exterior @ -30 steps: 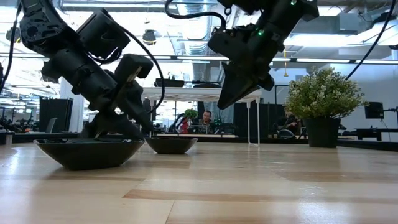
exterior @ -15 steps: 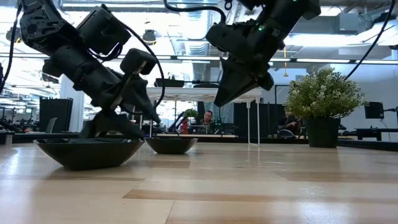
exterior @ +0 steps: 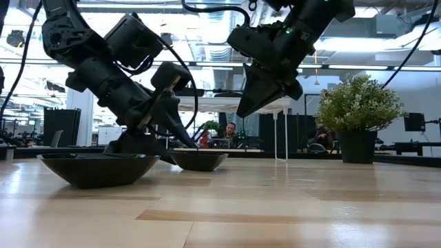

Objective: Pick & Place Mini shaped plates
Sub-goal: Stack the leaf-shaped plate on top of the leaf-shaped plate on the shelf

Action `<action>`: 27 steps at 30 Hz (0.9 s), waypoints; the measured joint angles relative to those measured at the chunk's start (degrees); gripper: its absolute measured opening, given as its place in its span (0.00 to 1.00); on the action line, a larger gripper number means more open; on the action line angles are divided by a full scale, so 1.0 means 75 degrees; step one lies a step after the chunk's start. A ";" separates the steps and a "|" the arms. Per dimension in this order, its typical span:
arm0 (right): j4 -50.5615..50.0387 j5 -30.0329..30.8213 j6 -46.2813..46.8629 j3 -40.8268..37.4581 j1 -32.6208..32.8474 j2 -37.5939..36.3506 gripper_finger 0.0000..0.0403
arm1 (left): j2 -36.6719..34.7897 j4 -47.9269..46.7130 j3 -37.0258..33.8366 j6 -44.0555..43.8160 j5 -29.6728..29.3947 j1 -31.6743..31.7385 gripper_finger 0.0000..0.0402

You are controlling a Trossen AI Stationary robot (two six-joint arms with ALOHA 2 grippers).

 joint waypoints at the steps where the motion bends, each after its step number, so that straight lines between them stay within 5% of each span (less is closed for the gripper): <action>1: 0.0000 0.0000 0.0000 0.0000 0.0000 0.0000 0.02 | 0.0000 0.0007 0.0002 0.0032 0.0000 -0.0017 0.42; 7: -0.0003 0.0006 -0.0198 0.0000 -0.0102 0.0000 0.02 | -0.0027 -0.0030 -0.0008 0.0134 -0.0006 -0.0056 0.36; 19: -0.0006 -0.0009 -0.0321 0.0000 -0.0244 0.0000 0.02 | -0.0021 -0.0036 -0.0025 0.0501 0.0027 0.0086 0.02; 27: -0.0014 -0.0038 -0.0135 0.0000 -0.0233 0.0000 0.02 | -0.0259 -0.0171 -0.0065 0.0922 -0.0033 0.0346 0.02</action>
